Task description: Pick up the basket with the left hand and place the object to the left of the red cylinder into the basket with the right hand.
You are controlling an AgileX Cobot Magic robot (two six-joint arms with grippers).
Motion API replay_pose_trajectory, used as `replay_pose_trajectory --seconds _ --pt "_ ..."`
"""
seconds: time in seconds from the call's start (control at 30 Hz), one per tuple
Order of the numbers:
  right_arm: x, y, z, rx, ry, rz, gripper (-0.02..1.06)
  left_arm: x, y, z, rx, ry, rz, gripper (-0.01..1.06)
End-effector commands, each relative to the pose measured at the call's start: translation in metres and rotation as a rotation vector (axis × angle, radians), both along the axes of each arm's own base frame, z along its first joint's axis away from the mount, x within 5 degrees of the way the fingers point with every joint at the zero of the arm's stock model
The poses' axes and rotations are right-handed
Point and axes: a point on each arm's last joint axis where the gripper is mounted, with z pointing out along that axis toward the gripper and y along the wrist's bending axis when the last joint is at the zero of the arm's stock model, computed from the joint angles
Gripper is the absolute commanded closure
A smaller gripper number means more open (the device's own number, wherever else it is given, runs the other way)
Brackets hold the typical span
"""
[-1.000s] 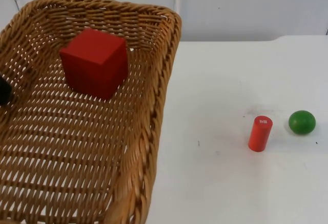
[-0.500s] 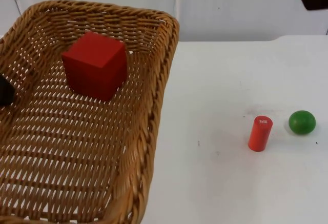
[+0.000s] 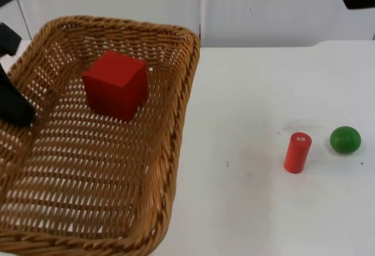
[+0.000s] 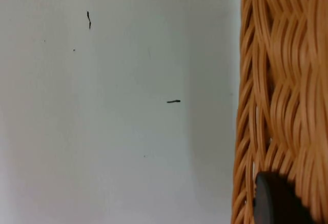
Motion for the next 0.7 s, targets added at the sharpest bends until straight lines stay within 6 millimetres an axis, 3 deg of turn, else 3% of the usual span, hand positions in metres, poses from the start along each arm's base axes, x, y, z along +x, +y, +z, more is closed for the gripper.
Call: replay_pose_trajectory --seconds 0.0,0.17,0.33,0.67 --pt "0.0 -0.002 0.0 0.001 -0.006 -0.003 0.14 0.01 -0.002 -0.006 -0.047 -0.009 0.019 1.05" --pt "0.0 -0.001 0.0 0.003 -0.008 -0.003 0.14 0.028 0.0 -0.039 -0.046 0.012 0.03 1.05" --pt "0.001 -0.001 0.001 0.012 -0.017 -0.003 0.14 0.047 0.002 -0.059 -0.047 0.032 0.005 1.05" --pt "0.002 0.0 0.003 0.029 -0.04 0.0 0.14 0.105 0.007 -0.077 -0.055 0.023 -0.014 1.05"
